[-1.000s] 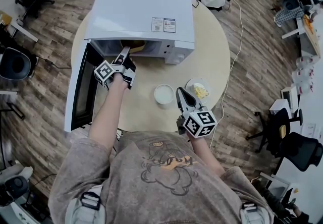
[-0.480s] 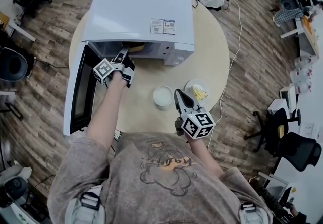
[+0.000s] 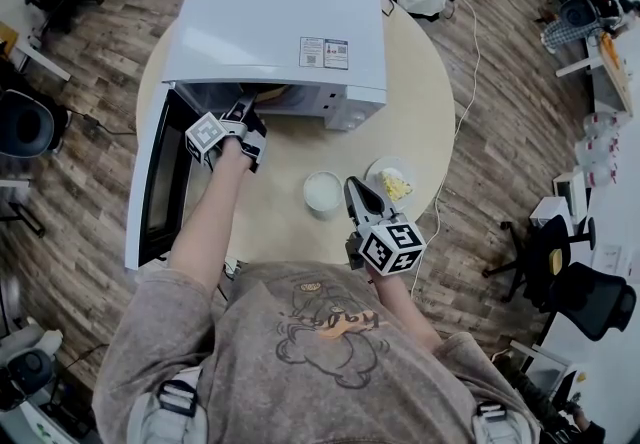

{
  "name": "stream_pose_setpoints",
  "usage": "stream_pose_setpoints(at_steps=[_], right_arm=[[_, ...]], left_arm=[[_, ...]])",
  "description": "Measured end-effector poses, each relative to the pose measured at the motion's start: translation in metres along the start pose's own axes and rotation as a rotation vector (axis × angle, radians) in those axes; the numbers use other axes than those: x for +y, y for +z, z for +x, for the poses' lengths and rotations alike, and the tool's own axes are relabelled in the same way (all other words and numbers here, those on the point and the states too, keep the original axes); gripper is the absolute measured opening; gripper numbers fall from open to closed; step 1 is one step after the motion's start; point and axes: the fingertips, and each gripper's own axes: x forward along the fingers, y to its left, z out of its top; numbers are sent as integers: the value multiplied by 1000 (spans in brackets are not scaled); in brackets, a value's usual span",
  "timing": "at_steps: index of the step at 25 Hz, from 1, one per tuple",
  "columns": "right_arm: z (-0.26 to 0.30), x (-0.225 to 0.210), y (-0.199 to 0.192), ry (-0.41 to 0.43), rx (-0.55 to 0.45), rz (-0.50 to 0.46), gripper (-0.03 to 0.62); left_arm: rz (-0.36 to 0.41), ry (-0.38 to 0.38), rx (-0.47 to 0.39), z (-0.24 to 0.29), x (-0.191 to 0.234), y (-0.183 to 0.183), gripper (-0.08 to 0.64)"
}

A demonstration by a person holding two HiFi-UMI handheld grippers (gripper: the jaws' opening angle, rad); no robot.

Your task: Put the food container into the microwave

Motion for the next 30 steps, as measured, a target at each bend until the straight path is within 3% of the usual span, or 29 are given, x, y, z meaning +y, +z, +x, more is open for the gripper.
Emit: stream_pose_setpoints(at_steps=[5,16,22,30], right_arm=[[4,1,0,8,2,-4,2],[9,3,1,19,9,-9,1],[11,4,-1,22,17,-7,2],[13,5,-3,24,22,-5,0]], left_arm=[[-29,1,17,4,1,-1,241],[111,38,66,0,1,-2,254],[226,70,93,-3,6,-3,320],[429,114,145,-3,2,-5,342]])
